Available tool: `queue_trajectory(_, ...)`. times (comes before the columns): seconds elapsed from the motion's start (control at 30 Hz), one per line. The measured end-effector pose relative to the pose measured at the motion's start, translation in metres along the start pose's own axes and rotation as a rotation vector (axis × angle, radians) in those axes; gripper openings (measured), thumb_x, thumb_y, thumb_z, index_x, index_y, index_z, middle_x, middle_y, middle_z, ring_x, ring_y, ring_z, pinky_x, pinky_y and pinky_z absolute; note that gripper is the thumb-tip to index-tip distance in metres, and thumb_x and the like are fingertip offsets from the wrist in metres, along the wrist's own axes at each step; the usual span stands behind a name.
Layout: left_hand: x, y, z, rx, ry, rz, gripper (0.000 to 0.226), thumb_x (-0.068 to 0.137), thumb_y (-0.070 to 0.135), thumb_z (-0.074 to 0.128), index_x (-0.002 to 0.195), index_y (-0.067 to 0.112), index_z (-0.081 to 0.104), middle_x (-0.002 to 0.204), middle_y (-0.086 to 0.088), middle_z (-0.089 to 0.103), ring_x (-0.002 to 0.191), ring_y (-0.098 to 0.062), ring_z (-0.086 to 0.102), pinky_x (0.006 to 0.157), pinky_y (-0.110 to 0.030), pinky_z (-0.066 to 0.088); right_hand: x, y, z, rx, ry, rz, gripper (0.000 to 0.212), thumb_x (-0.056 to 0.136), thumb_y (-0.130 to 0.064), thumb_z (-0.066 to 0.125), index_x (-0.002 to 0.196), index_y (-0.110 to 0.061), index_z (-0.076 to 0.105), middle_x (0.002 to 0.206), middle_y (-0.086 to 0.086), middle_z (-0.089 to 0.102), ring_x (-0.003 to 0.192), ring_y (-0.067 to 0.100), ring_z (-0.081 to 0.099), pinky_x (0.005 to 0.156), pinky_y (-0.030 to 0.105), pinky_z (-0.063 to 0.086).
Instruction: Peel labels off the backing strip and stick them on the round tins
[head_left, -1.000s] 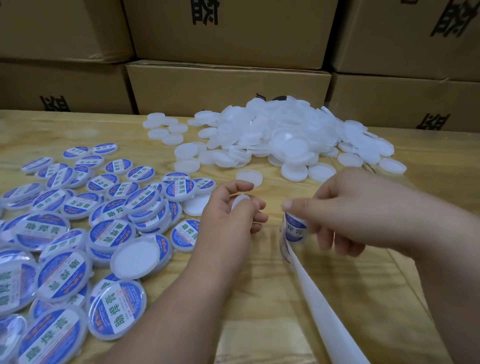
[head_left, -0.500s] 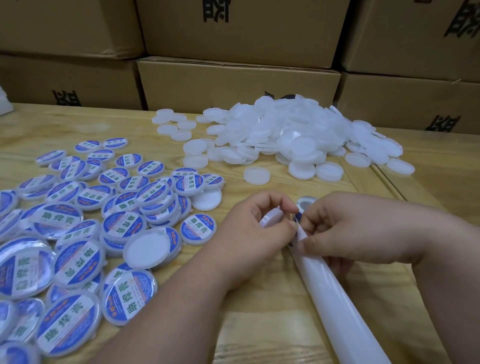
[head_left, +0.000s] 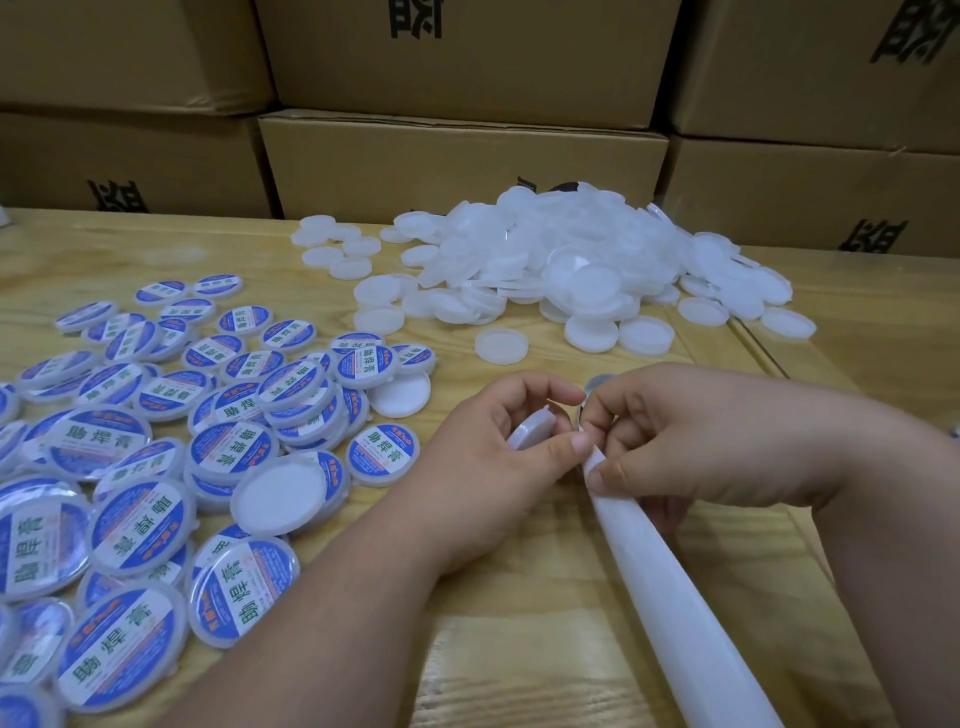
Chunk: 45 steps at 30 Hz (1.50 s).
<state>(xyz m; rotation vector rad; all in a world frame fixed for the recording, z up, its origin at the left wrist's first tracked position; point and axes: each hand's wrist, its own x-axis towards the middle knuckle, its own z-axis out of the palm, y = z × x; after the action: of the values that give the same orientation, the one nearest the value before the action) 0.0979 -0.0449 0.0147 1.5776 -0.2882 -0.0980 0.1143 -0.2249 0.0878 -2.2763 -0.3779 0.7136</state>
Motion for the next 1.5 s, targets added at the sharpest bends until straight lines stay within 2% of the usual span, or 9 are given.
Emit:
queue_trajectory(0.23,-0.001,-0.001,-0.001,0.032,0.025,-0.017,0.025,0.084,0.025,0.07,0.101,0.042,0.07,0.097,0.008,0.072,0.092,-0.006,0.067,0.087,-0.02,0.053,0.0,0.001,-0.001,0.017,-0.009,-0.011,0.01,0.092,-0.007,0.065,0.101,-0.012,0.065,0.067,0.003,0.071,0.067,0.021,0.073,0.066,0.037,0.061)
queue_trajectory(0.47,0.008,0.0,-0.005,-0.302,0.254,-0.092,0.028,0.07,0.012,0.056,0.071,0.033,0.075,0.076,0.012,0.069,0.071,-0.011,0.061,0.067,-0.025,0.049,-0.007,0.001,-0.009,-0.047,-0.163,0.023,0.026,0.08,-0.016,0.062,0.105,-0.007,0.064,0.087,0.019,0.075,0.08,0.036,0.075,0.073,0.044,0.063)
queue_trajectory(0.57,0.012,0.002,-0.009,-0.473,0.297,-0.117,0.046,0.086,-0.001,0.046,0.064,0.029,0.072,0.07,0.011,0.068,0.062,-0.011,0.06,0.062,-0.027,0.047,-0.008,0.003,-0.011,-0.063,-0.166,0.062,0.021,0.084,-0.023,0.07,0.093,-0.008,0.059,0.07,0.011,0.072,0.063,0.029,0.071,0.063,0.036,0.059)
queue_trajectory(0.67,0.014,0.0,-0.011,-0.497,0.315,-0.125,0.05,0.09,-0.002,0.041,0.065,0.028,0.072,0.07,0.009,0.068,0.059,-0.013,0.057,0.063,-0.03,0.045,-0.007,0.0,-0.01,-0.065,0.006,0.005,0.028,0.081,-0.042,0.076,0.082,-0.018,0.062,0.058,-0.002,0.064,0.052,0.017,0.063,0.055,0.028,0.053)
queue_trajectory(0.73,0.015,0.0,-0.01,-0.501,0.332,-0.135,0.048,0.09,0.0,0.043,0.066,0.028,0.074,0.07,0.007,0.069,0.059,-0.015,0.056,0.063,-0.031,0.045,-0.002,-0.002,-0.006,-0.047,0.261,-0.182,0.011,0.086,-0.033,0.074,0.084,-0.03,0.064,0.064,-0.007,0.065,0.056,0.013,0.062,0.054,0.03,0.055)
queue_trajectory(0.83,0.015,0.0,-0.011,-0.521,0.357,-0.157,0.043,0.09,0.003,0.046,0.068,0.026,0.075,0.07,0.006,0.07,0.059,-0.018,0.055,0.061,-0.031,0.043,0.008,-0.002,0.004,-0.136,0.559,-0.477,0.021,0.086,-0.019,0.07,0.089,-0.039,0.064,0.084,-0.017,0.061,0.065,0.009,0.053,0.06,0.02,0.048)
queue_trajectory(1.1,0.017,0.0,-0.012,-0.551,0.374,-0.187,0.028,0.093,0.004,0.045,0.086,0.017,0.069,0.072,0.001,0.07,0.065,-0.021,0.057,0.066,-0.034,0.042,0.022,0.004,0.021,-0.223,0.597,-0.575,0.028,0.085,-0.013,0.074,0.091,-0.04,0.07,0.098,-0.015,0.054,0.094,-0.002,0.05,0.073,0.009,0.042)
queue_trajectory(1.3,0.018,-0.002,-0.013,-0.558,0.361,-0.191,0.038,0.093,0.004,0.047,0.074,0.022,0.074,0.076,-0.001,0.066,0.067,-0.022,0.055,0.067,-0.033,0.045,0.023,0.003,0.021,-0.211,0.638,-0.605,0.027,0.085,-0.013,0.077,0.099,-0.035,0.07,0.102,-0.015,0.057,0.103,0.004,0.051,0.08,0.01,0.037)
queue_trajectory(1.5,0.019,-0.003,-0.014,-0.532,0.339,-0.188,0.045,0.093,0.005,0.048,0.067,0.028,0.076,0.07,0.003,0.069,0.068,-0.022,0.055,0.069,-0.034,0.043,0.022,0.001,0.023,-0.187,0.597,-0.597,0.023,0.083,-0.013,0.078,0.086,-0.036,0.072,0.104,-0.015,0.057,0.112,0.011,0.051,0.081,0.012,0.042)
